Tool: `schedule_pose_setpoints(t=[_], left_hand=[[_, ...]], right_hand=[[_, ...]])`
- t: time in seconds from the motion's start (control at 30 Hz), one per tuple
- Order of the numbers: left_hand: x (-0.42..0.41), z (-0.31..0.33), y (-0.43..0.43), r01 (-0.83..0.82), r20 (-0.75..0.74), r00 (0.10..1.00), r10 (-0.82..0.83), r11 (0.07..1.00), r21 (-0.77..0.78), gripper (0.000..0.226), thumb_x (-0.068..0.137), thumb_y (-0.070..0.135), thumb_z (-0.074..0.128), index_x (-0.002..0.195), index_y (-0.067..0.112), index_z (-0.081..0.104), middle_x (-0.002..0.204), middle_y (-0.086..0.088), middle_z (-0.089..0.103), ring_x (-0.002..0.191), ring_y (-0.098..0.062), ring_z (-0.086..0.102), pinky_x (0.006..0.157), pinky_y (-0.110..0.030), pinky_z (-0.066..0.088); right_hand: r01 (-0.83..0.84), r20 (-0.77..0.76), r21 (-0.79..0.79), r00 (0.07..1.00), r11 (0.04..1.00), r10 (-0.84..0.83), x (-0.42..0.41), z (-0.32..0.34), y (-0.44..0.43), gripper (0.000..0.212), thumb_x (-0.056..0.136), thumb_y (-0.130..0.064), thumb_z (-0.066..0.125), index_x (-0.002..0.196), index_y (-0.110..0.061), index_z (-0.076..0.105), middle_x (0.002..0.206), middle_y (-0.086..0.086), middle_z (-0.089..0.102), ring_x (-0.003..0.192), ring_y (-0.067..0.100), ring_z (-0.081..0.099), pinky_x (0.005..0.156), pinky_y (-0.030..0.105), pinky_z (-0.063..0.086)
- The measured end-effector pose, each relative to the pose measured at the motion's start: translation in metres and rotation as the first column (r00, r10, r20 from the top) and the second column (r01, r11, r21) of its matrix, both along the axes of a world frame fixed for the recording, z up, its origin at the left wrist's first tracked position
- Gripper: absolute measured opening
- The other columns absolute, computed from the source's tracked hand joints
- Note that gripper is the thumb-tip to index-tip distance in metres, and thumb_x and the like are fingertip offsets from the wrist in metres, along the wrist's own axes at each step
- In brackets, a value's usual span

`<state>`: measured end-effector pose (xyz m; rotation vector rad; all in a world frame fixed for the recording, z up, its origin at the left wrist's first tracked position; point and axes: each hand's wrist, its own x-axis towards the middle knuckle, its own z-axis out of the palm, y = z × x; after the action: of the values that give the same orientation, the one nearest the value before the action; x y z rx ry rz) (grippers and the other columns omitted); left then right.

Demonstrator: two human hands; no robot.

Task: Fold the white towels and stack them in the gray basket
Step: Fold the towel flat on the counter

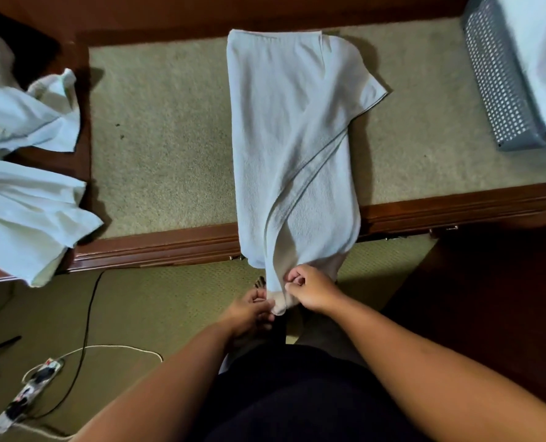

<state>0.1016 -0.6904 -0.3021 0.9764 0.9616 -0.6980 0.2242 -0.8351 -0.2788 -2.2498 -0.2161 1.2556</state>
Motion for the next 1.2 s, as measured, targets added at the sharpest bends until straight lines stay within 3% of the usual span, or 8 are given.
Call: schedule_pose_setpoints(t=[0.13,0.27,0.5,0.6,0.7,0.83,1.03,1.2], left_hand=[[-0.004,0.006,0.001,-0.024,-0.005,1.000,0.023,0.999,-0.035,0.011,0.098,0.002,0.059,0.105,0.007,0.054,0.078,-0.008,0.064,0.059,-0.012,0.060,0.056,-0.026,0.053],[0.003,0.016,-0.002,0.114,-0.030,0.993,-0.113,0.993,0.034,0.016,0.094,-0.002,0.059,0.104,0.009,0.052,0.068,-0.010,0.059,0.053,-0.015,0.056,0.053,-0.028,0.052],[0.004,0.017,-0.007,0.175,-0.087,0.982,-0.167,0.980,0.095,0.016,0.094,-0.002,0.050,0.098,0.010,0.060,0.062,-0.005,0.055,0.045,-0.013,0.048,0.053,-0.028,0.050],[0.005,0.014,-0.006,0.111,-0.191,0.978,-0.089,0.988,0.106,0.025,0.096,-0.001,0.042,0.110,0.004,0.063,0.068,-0.007,0.056,0.048,-0.012,0.051,0.050,-0.028,0.052],[0.003,0.011,0.000,0.096,-0.245,0.967,-0.071,0.991,0.092,0.026,0.092,0.000,0.041,0.108,0.003,0.063,0.080,-0.012,0.059,0.047,-0.010,0.053,0.050,-0.027,0.052],[0.003,0.011,0.014,0.019,-0.272,0.961,0.043,0.975,0.220,0.018,0.093,-0.001,0.042,0.091,0.007,0.058,0.071,-0.013,0.056,0.047,-0.017,0.050,0.050,-0.030,0.051],[0.015,0.026,0.040,0.246,-0.161,0.969,-0.188,0.666,0.704,0.013,0.092,0.013,0.046,0.095,0.012,0.059,0.087,-0.008,0.066,0.075,-0.026,0.058,0.063,-0.031,0.043],[0.052,0.050,0.037,0.053,0.134,0.912,-0.387,0.437,0.898,0.013,0.094,0.021,0.056,0.105,0.015,0.057,0.103,-0.003,0.061,0.092,-0.026,0.059,0.078,-0.040,0.049]], right_hand=[[0.019,0.001,0.021,1.000,1.000,-0.019,-0.002,0.006,0.001,0.019,0.089,-0.034,0.069,0.091,-0.016,0.065,0.081,-0.012,0.063,0.082,0.009,0.061,0.075,0.022,0.046],[0.066,-0.101,0.094,0.993,0.993,-0.056,-0.006,0.016,0.006,0.036,0.086,-0.048,0.070,0.088,-0.013,0.066,0.076,-0.005,0.067,0.073,0.008,0.062,0.063,0.016,0.040],[-0.140,-0.027,-0.097,0.990,0.985,0.138,-0.006,0.022,0.021,0.035,0.082,-0.028,0.069,0.112,-0.011,0.061,0.104,0.004,0.071,0.092,0.023,0.070,0.078,0.032,0.056],[-0.002,-0.103,-0.056,0.995,0.998,-0.004,-0.014,0.025,0.027,0.008,0.085,-0.011,0.058,0.093,-0.011,0.054,0.082,0.003,0.067,0.060,0.023,0.073,0.048,0.030,0.056],[-0.001,-0.113,0.008,0.994,1.000,0.002,-0.019,0.029,0.036,0.012,0.088,-0.012,0.057,0.081,-0.015,0.049,0.070,-0.002,0.063,0.055,0.019,0.072,0.041,0.022,0.045],[-0.051,-0.047,0.086,0.997,0.995,0.055,-0.016,0.029,0.042,0.013,0.084,-0.021,0.068,0.083,-0.024,0.056,0.077,-0.009,0.060,0.075,0.013,0.066,0.063,0.023,0.048],[-0.155,0.353,0.053,0.927,0.986,0.126,0.020,0.036,0.029,0.022,0.091,-0.017,0.058,0.112,-0.022,0.059,0.110,-0.003,0.055,0.095,0.014,0.057,0.082,0.033,0.049],[-0.165,0.667,-0.076,0.724,0.983,0.173,0.050,0.040,0.018,0.043,0.080,-0.016,0.065,0.122,-0.015,0.060,0.127,0.007,0.052,0.116,0.029,0.052,0.093,0.045,0.049]])
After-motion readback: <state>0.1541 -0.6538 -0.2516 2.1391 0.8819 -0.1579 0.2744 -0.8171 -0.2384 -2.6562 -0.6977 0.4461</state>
